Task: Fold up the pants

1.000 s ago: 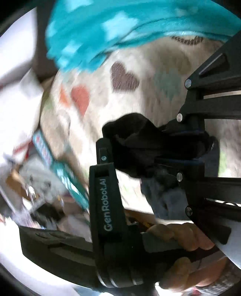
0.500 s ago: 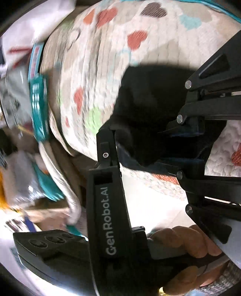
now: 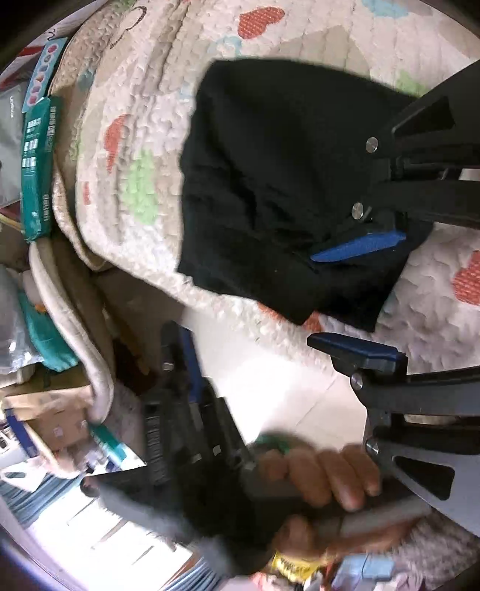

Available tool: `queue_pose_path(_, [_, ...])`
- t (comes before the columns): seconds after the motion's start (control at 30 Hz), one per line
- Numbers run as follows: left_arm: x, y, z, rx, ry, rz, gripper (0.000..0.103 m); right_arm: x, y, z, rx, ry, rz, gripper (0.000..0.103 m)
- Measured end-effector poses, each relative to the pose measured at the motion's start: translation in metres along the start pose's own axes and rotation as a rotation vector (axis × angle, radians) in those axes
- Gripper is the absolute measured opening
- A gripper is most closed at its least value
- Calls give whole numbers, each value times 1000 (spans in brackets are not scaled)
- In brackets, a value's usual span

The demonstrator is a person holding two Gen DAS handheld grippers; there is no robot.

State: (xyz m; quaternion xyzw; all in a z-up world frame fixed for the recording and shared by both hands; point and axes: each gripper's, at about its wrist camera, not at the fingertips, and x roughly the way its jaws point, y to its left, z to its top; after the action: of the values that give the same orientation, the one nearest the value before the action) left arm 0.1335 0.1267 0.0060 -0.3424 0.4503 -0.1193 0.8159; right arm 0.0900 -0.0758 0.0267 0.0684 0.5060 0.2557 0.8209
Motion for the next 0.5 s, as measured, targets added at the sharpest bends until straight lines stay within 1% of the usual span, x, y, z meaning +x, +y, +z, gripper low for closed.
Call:
queue_pose_path(0.03, [-5,1,1,-7,-16,15,15,-5,1,3,5,-19,-18,45])
queue_pose_path(0.1, [-11,4,3,-18,-40,39,17,-10,-1,16,18,-54,-81,49])
queue_pose_path(0.17, [-15,5,5,-25,-56,54,19,1,2,28,15,-51,-137,55])
queue_pose_path(0.2, [-16,5,5,-24,-60,60,20,10,5,33,6,-36,-164,59])
queue_pose_path(0.23, [-17,6,5,-22,-63,69,20,20,8,36,-7,-15,-197,60])
queue_pose_path(0.3, [-19,7,6,-22,-70,87,21,51,16,42,-48,59,-286,62])
queue_pose_path(0.33, [-20,8,6,-24,-74,93,20,69,20,42,-77,106,-345,62])
queue_pose_path(0.37, [-22,9,7,-27,-77,92,21,76,23,39,-100,131,-381,60])
queue_pose_path(0.4, [-24,10,8,-33,-81,89,21,80,27,37,-123,139,-415,43])
queue_pose_path(0.43, [-26,11,9,-40,-84,86,21,79,29,35,-125,133,-429,35])
queue_pose_path(0.47, [-29,13,10,-47,-88,82,21,74,27,35,-102,125,-415,21])
queue_pose_path(0.5, [-31,14,11,-53,-93,81,22,68,23,36,-68,115,-380,18])
